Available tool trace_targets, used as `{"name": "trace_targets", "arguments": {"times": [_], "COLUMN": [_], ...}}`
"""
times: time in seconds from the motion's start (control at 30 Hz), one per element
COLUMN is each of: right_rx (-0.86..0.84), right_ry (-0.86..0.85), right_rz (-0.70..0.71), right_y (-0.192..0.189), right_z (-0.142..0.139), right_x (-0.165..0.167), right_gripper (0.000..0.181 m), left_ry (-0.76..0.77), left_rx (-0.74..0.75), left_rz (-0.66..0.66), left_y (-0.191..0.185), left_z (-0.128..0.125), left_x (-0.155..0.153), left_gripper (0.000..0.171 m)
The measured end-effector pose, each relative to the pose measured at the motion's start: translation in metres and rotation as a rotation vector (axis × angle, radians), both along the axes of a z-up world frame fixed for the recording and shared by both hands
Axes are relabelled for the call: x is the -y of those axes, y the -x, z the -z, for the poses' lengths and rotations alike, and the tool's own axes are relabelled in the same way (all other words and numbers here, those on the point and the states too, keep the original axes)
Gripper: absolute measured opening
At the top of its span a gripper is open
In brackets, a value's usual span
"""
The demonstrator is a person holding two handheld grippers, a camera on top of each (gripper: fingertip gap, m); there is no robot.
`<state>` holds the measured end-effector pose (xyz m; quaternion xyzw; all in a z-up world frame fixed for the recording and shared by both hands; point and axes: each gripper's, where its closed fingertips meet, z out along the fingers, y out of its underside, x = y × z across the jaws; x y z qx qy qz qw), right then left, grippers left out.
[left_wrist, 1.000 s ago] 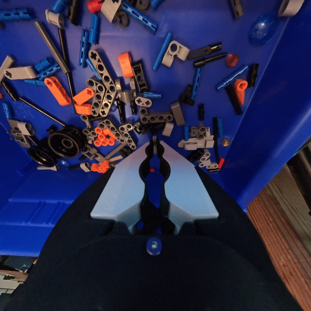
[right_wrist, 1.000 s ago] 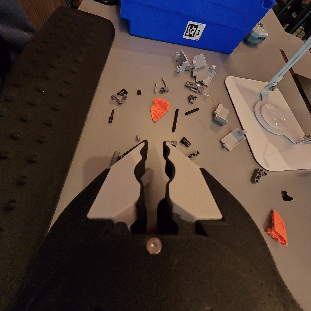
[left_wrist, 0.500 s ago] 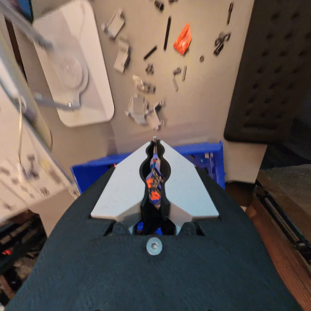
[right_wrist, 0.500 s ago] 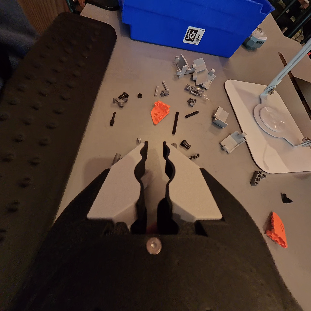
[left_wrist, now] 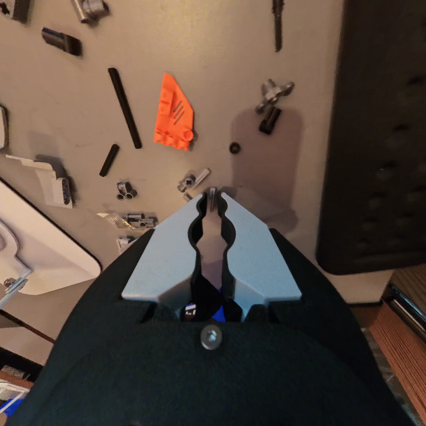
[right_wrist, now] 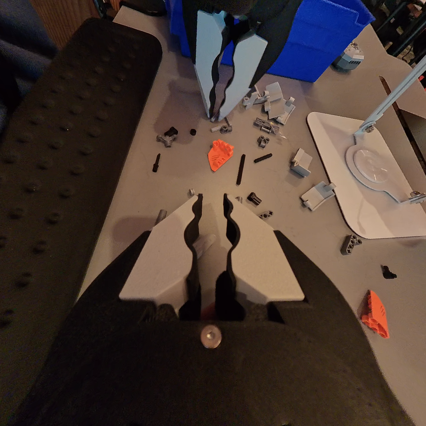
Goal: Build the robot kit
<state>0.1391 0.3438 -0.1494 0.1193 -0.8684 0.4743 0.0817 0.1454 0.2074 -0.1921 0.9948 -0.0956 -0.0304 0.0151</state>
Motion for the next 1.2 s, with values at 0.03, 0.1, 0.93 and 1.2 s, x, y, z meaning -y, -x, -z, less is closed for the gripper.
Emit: {"name": "trace_targets", "arguments": {"times": [0.03, 0.1, 0.93, 1.2], "right_rx": [0.002, 0.005, 0.04, 0.04], "right_ry": [-0.003, -0.008, -0.031, -0.037], "right_rz": [0.001, 0.002, 0.037, 0.04], "right_y": [0.0, 0.001, 0.01, 0.011], "right_z": [0.001, 0.003, 0.015, 0.017], "right_x": [0.0, 0.0, 0.001, -0.001], "right_gripper": [0.016, 0.016, 0.016, 0.016], "left_ry": [-0.018, -0.065, -0.059, -0.086], "left_rx": [0.004, -0.027, -0.043, -0.039], "left_rz": [-0.012, -0.021, -0.57, -0.576], "left_y": [0.0, 0.005, 0.014, 0.015], "left_z": [0.001, -0.003, -0.03, -0.013], "left_x": [-0.002, -0.008, 0.224, 0.234], "left_gripper": [0.009, 0.019, 0.024, 0.017]}}
